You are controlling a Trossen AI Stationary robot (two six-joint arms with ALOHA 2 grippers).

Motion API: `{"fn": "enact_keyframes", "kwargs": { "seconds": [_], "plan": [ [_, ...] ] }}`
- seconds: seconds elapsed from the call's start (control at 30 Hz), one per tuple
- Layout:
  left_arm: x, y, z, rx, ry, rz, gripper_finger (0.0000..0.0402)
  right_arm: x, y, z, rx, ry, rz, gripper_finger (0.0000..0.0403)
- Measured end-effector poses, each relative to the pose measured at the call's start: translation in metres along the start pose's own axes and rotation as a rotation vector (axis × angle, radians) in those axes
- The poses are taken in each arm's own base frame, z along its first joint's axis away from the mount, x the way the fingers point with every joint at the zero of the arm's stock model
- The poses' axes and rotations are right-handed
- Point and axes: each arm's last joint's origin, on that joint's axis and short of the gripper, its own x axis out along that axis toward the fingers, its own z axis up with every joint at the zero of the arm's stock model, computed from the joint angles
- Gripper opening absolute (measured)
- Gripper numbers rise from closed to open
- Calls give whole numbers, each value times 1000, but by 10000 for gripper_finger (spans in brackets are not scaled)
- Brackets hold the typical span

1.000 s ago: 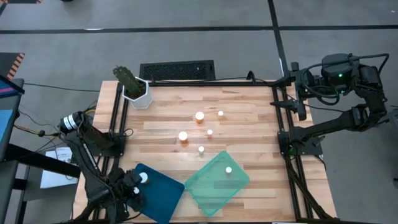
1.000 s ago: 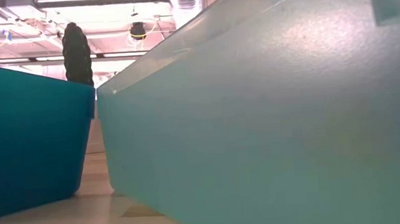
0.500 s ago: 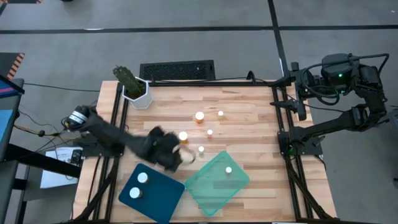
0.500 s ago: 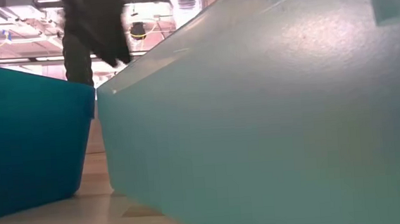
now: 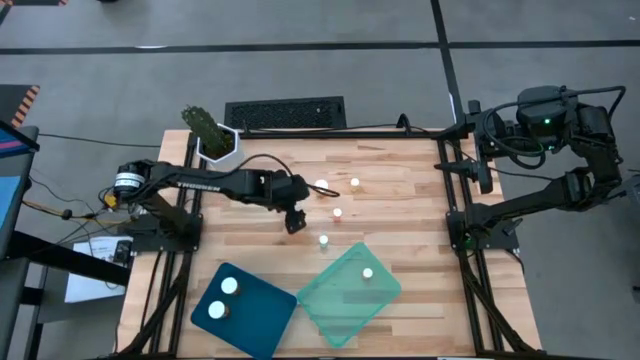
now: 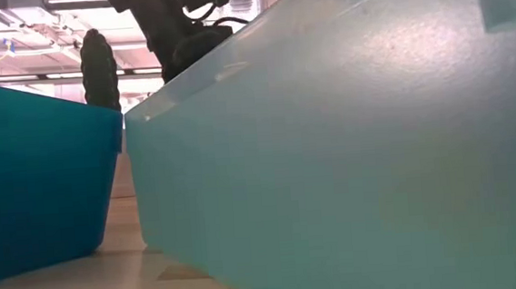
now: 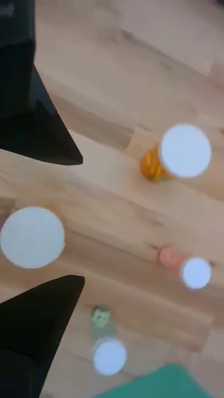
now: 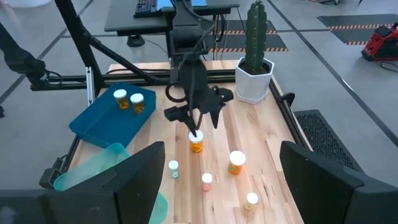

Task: Pick and place medicine bottles into bin by pill shape (circle, oval)
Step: Put the big orange pill bottle into the blue bin

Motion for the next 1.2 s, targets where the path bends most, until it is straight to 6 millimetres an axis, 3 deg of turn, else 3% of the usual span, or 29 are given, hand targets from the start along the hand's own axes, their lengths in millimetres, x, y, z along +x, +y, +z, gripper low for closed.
{"fn": "enact_keyframes", "kwargs": {
  "seconds": [0.43, 0.63, 0.83, 1.2],
  "plan": [
    [20, -7, -6, 150, 83, -55, 298, 0, 0, 0, -6, 2, -1, 324],
    [37, -8, -14, 145, 106, -57, 298, 0, 0, -2, -6, 23, 0, 324],
    [40, -7, -22, 145, 152, -70, 297, -3, 0, -4, -6, 25, -1, 324],
    [42, -6, -24, 145, 144, -58, 235, -9, 0, -5, -8, 8, -1, 324]
  ]
}}
